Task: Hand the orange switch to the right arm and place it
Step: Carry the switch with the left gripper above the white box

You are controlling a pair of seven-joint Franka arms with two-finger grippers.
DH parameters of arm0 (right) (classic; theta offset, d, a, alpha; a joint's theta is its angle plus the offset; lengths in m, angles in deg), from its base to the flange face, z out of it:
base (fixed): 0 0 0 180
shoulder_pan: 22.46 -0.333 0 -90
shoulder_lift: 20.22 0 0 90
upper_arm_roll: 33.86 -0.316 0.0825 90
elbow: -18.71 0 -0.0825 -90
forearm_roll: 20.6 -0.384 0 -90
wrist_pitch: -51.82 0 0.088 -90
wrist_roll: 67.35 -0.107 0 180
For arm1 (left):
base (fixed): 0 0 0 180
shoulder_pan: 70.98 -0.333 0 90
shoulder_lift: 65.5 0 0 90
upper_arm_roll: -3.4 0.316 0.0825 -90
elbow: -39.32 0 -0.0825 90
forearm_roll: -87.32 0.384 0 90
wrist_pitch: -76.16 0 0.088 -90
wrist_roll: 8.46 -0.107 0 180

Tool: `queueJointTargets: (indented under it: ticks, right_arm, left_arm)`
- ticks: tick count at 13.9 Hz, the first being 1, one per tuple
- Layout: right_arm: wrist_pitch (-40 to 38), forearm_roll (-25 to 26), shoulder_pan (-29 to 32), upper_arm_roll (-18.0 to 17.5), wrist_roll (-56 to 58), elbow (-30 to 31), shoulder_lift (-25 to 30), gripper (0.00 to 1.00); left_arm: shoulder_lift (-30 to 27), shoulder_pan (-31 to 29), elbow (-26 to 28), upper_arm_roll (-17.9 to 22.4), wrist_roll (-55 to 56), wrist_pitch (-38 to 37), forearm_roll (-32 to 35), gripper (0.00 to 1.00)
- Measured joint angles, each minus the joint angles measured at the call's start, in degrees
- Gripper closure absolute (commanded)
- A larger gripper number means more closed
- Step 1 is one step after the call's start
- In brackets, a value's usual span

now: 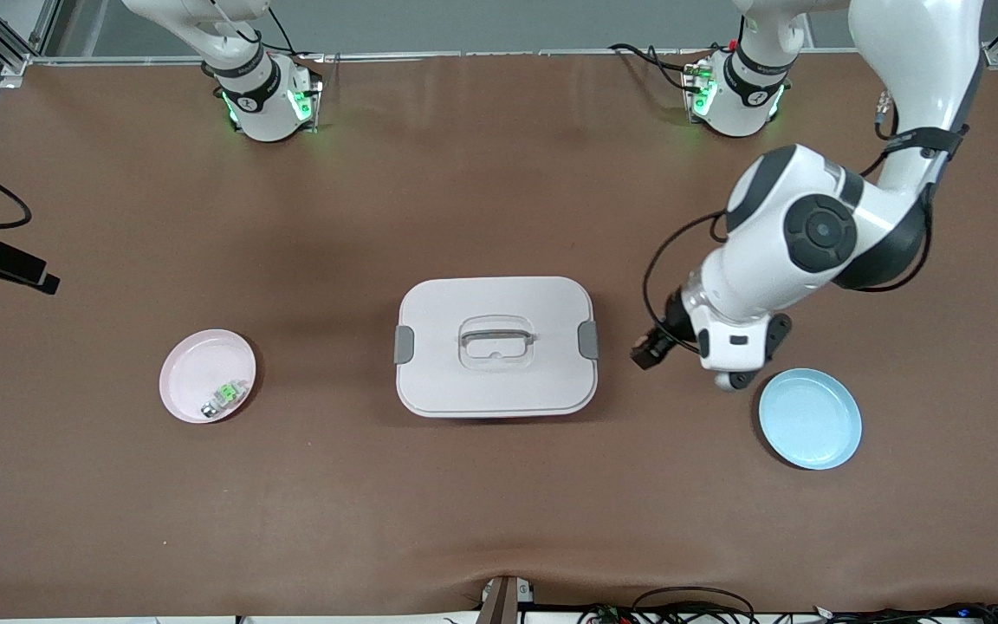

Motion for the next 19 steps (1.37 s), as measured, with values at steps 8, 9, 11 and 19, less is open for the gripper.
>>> queueJointTargets:
  ticks: [8,9,11,19]
  right_arm:
    - [0.33,-2.57,-0.10,-0.42,0.14,0.63,-9.14,0.00]
    - [-0.11,-4.92,-0.35,-0.53,0.07,0.36,-8.49,0.00]
    - [-1.26,-10.17,-0.54,-0.65,-0.09,0.32,-6.30,0.00]
    - [0.24,-25.86,0.34,-0.27,-2.16,13.01,7.98,0.00]
  left_arm:
    - [0.11,3.50,-3.58,-3.30,9.44,-0.09,-17.73,1.00]
    - [0.14,4.32,-3.73,-3.32,10.90,-0.11,-17.99,1.00]
    - [0.73,6.14,-4.36,-3.34,14.50,-0.12,-18.21,1.00]
    - [4.28,11.47,-8.05,-3.35,24.52,-0.04,-18.22,1.00]
